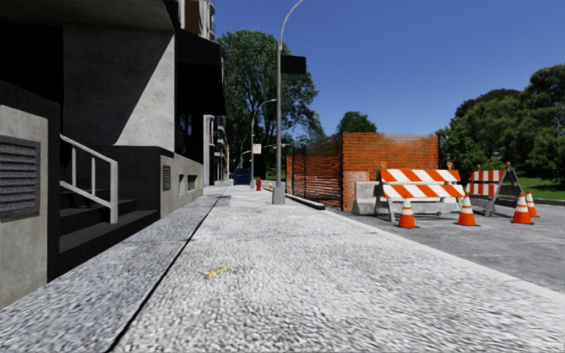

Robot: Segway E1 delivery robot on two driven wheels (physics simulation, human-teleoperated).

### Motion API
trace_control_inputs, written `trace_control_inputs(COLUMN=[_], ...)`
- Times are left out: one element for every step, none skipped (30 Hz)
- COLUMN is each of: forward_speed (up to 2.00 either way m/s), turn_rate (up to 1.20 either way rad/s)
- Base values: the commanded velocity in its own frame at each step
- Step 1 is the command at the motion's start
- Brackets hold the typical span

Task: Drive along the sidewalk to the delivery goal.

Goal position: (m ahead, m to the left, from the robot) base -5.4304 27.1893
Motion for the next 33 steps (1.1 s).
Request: trace_control_inputs(forward_speed=[2.00,2.00,2.00,2.00,2.00,2.00,2.00,2.00,2.00,2.00,2.00,2.00,2.00,2.00,2.00,2.00,2.00,2.00,2.00,2.00,2.00,2.00,2.00,2.00,2.00,2.00,2.00,2.00,2.00,2.00,2.00,2.00,2.00], turn_rate=[0.39,0.39,0.39,0.39,0.39,0.39,0.39,0.39,0.39,0.39,0.39,0.39,0.39,0.39,0.39,0.39,0.39,0.39,0.39,0.39,0.39,0.00,0.00,0.00,0.00,0.00,0.00,0.00,0.00,0.00,0.00,0.00,0.00])
